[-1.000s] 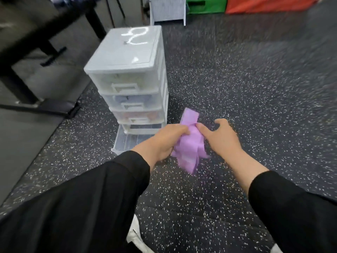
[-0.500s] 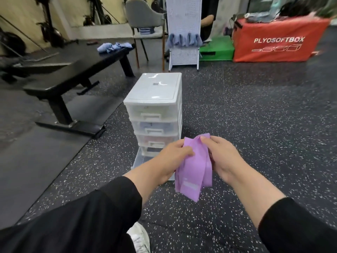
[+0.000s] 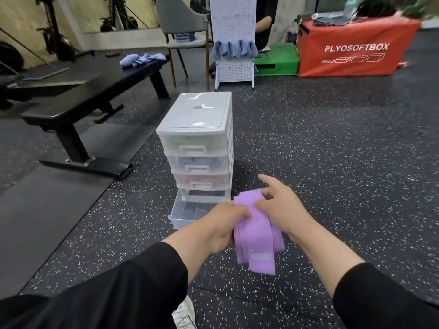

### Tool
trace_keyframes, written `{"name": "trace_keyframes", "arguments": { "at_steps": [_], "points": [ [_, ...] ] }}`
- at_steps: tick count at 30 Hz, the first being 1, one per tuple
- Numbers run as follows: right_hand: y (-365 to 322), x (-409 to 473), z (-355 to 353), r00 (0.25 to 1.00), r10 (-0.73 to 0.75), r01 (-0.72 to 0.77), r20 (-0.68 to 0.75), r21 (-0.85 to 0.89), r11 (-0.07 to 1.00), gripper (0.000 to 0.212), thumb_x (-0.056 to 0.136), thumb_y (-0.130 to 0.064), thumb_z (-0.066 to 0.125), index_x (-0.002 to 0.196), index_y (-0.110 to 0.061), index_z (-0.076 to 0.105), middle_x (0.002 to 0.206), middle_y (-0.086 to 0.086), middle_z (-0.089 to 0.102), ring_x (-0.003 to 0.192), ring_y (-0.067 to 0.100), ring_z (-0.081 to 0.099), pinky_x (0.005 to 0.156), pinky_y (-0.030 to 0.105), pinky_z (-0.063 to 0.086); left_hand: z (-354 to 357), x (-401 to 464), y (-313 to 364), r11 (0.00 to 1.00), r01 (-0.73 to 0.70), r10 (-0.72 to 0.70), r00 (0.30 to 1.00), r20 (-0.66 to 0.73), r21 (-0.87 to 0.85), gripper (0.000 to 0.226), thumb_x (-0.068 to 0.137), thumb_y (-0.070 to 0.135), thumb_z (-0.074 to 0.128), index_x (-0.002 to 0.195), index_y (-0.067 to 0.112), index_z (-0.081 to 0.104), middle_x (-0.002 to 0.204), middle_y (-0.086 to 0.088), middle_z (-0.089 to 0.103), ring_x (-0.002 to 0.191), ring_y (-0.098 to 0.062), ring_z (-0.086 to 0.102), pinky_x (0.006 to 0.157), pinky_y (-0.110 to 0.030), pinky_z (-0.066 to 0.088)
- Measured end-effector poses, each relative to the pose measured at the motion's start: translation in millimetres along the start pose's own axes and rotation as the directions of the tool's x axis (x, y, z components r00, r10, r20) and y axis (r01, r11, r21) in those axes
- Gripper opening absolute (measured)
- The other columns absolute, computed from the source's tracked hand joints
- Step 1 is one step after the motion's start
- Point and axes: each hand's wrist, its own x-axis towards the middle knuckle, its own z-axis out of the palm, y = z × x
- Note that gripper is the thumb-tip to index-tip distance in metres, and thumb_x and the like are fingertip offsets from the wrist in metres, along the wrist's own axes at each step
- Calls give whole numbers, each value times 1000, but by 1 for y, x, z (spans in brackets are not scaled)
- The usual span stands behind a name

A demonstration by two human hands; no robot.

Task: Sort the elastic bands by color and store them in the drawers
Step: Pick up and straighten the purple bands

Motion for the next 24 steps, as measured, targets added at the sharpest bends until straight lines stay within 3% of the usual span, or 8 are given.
{"name": "trace_keyframes", "arguments": {
  "at_steps": [3,6,10,12,14,17,20,24],
  "points": [
    [4,2,-1,998,57,-58,10,24,998,68,87,1,59,149,-24,45,105,16,69,73,22,60,66,32,50,0,4,-8,999,40,-40,999,-2,-36,34,91,-3,50,120,3,66,104,-17,73,89,-29,65,74,-34,49],
    [8,4,-4,997,73,-72,-11,54,996,61,88,-2,59,144,-24,50,109,4,69,84,24,69,74,40,56,-2,7,-9,999,11,-12,1000,-11,-46,31,92,-1,50,116,8,69,100,-13,75,85,-27,66,75,-36,49],
    [8,7,-4,996,83,-88,30,240,967,52,91,-8,66,139,-22,54,105,7,72,67,23,63,61,40,53,-8,10,-6,994,-74,69,996,-57,-78,20,97,1,56,108,11,69,99,-10,78,83,-24,72,89,-50,56],
    [7,8,-6,993,103,-115,56,294,949,53,91,-15,71,139,-24,52,99,13,74,75,24,68,76,51,60,-11,10,-3,990,-112,104,990,-98,-82,16,97,3,57,105,12,68,96,-12,78,80,-28,71,74,-45,56],
    [5,7,-9,992,64,-93,106,293,952,57,91,-17,71,142,-25,48,95,24,72,75,27,70,91,54,57,-14,10,0,988,-138,130,984,-121,-64,15,97,5,57,104,13,68,92,-13,78,75,-32,67,53,-34,40],
    [-1,4,-6,994,-44,24,99,193,981,56,92,-12,70,141,-29,50,93,17,73,87,27,72,94,38,54,-14,12,4,980,-194,186,967,-172,-32,16,93,4,61,105,11,69,101,-16,76,77,-29,68,59,-36,48],
    [-7,5,-4,990,-96,78,98,177,981,53,92,-7,69,138,-28,52,82,4,71,71,10,68,69,22,52,-12,15,6,960,-280,268,925,-271,-6,28,87,4,69,110,17,60,109,-13,75,98,-32,72,87,-48,55],
    [-9,7,-7,989,-97,86,114,105,991,41,90,-6,71,129,-20,63,84,-9,76,66,4,68,61,19,53,-14,13,12,939,-343,337,906,-255,23,38,90,1,68,115,23,52,104,-7,77,87,-19,71,69,-33,56]
  ]
}}
